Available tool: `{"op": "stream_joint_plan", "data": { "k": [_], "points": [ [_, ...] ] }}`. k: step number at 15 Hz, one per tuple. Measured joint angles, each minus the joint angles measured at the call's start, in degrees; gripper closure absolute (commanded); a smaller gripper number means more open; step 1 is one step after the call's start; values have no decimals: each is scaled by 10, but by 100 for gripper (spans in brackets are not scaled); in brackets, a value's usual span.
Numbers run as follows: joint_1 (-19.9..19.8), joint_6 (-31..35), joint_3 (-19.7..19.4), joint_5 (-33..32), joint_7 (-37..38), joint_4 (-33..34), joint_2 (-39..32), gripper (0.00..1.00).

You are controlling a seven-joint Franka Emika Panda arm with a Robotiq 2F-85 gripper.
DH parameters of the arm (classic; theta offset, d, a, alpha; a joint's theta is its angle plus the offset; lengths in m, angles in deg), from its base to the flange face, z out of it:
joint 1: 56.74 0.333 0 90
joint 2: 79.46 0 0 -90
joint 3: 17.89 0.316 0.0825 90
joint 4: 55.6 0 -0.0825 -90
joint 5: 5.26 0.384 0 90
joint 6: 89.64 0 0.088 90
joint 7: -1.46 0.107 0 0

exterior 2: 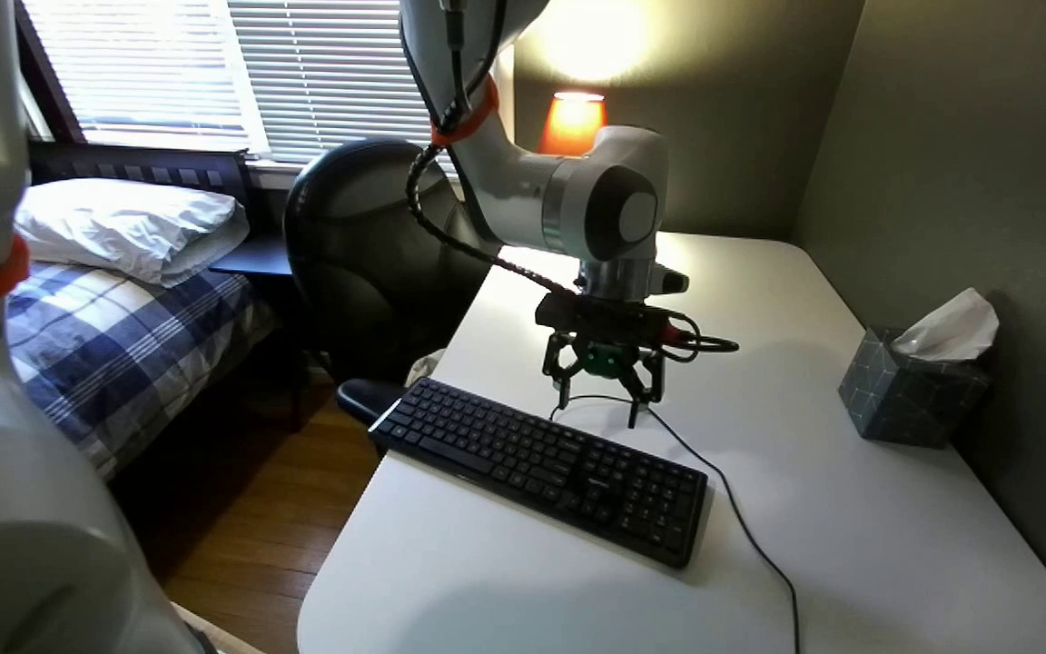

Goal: Press the insert button on the keyboard

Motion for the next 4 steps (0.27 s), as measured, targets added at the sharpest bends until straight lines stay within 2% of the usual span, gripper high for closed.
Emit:
{"op": "stream_joint_plan", "data": {
  "k": [4],
  "points": [
    [0,0,0,0,0,2,1,0]
  ]
}}
